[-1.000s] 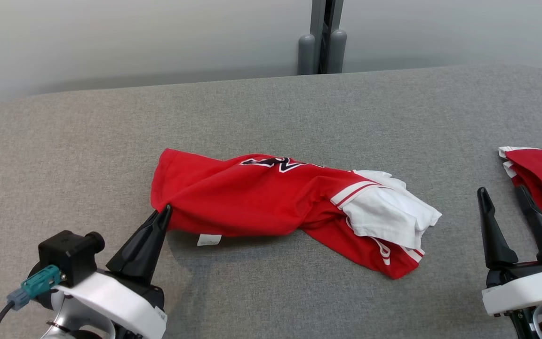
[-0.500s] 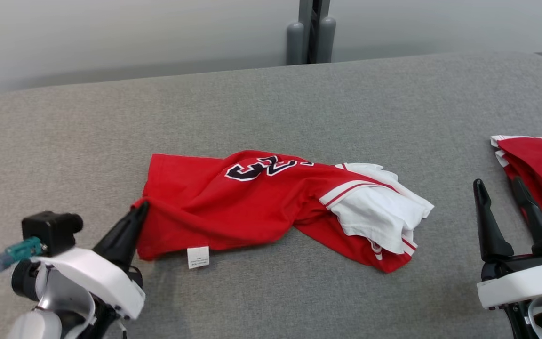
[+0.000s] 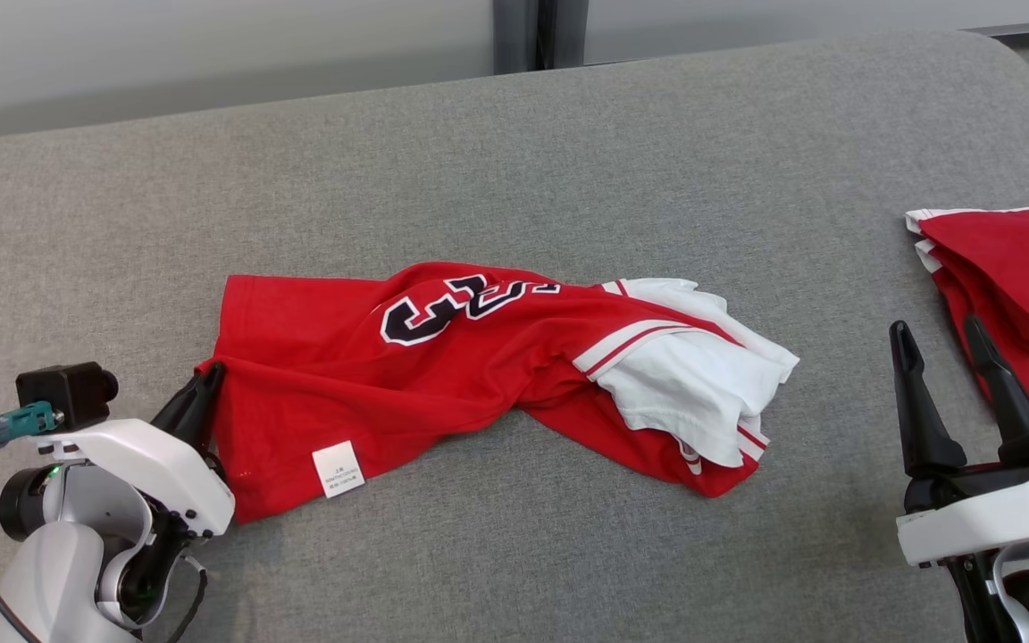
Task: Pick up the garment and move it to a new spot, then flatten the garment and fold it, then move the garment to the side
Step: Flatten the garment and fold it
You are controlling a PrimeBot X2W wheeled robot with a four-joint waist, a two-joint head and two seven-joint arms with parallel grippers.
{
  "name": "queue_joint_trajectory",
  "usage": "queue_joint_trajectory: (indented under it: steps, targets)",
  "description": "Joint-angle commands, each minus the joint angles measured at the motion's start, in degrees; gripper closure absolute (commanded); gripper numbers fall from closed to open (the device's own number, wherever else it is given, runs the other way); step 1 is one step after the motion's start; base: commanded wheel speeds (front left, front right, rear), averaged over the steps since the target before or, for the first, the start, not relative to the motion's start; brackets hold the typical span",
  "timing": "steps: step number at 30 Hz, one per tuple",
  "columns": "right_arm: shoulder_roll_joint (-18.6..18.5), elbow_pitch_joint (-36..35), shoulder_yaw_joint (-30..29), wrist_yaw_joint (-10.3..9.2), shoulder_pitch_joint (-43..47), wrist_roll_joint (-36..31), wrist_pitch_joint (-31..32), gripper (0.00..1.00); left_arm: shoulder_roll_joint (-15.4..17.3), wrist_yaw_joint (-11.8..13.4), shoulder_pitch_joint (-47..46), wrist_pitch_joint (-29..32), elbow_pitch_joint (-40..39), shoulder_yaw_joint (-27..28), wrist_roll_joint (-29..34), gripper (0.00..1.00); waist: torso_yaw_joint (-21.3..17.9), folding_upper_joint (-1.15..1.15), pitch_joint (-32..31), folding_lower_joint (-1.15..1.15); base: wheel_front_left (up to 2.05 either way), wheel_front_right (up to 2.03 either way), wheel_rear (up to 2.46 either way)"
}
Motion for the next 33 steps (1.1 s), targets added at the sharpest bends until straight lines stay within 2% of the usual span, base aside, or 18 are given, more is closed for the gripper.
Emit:
queue_joint_trajectory:
  steps: [1,3,7,13,17,24,29,33]
  targets:
    - [-0.4,0.0,0.0,0.00,-1.0,0.2,-0.5,0.00,0.1,0.2,-1.4,-1.6,1.3,0.0,1.1,0.00,0.1,0.00,0.2,0.00,0.00,0.00,0.00]
    - [-0.5,0.1,-0.2,0.00,-0.9,0.0,-0.6,0.00,-0.1,0.6,-1.9,-4.0,2.5,0.1,2.0,0.00,0.3,0.00,0.3,0.00,0.00,0.00,0.00]
    - [-0.6,0.3,-1.0,0.00,-0.8,-0.7,-0.5,0.00,-0.8,3.1,-0.9,-9.8,3.4,1.3,3.6,0.00,1.1,0.00,-0.2,0.00,0.00,0.00,0.00]
    - [-0.8,-0.1,-1.9,0.00,0.1,-1.3,-0.5,0.00,-2.0,7.4,2.9,-19.4,-1.9,3.7,5.8,0.00,3.1,0.00,-1.8,0.00,0.00,0.00,0.00]
    - [-1.1,-0.7,-1.6,0.00,0.2,-2.1,-0.2,0.00,-1.7,9.5,5.5,-22.9,-8.0,4.2,8.3,0.00,4.6,0.00,-3.0,0.00,0.00,0.00,0.00]
    - [-1.7,-1.2,-0.5,0.00,1.3,-3.9,1.1,0.00,-0.9,12.0,10.3,-24.1,-17.5,3.2,12.6,0.00,6.4,0.00,-5.6,0.00,0.00,0.00,0.00]
    - [-1.2,-1.6,0.0,0.00,2.8,-4.9,1.9,0.00,-0.5,14.5,15.1,-22.6,-24.3,1.7,15.2,0.00,6.9,0.00,-7.7,0.00,0.00,0.00,0.00]
    - [-0.8,-1.7,0.2,0.00,4.2,-5.3,2.6,0.00,0.1,15.3,18.0,-20.8,-27.4,-0.1,16.9,0.00,7.1,0.00,-9.1,0.00,0.00,0.00,0.00]
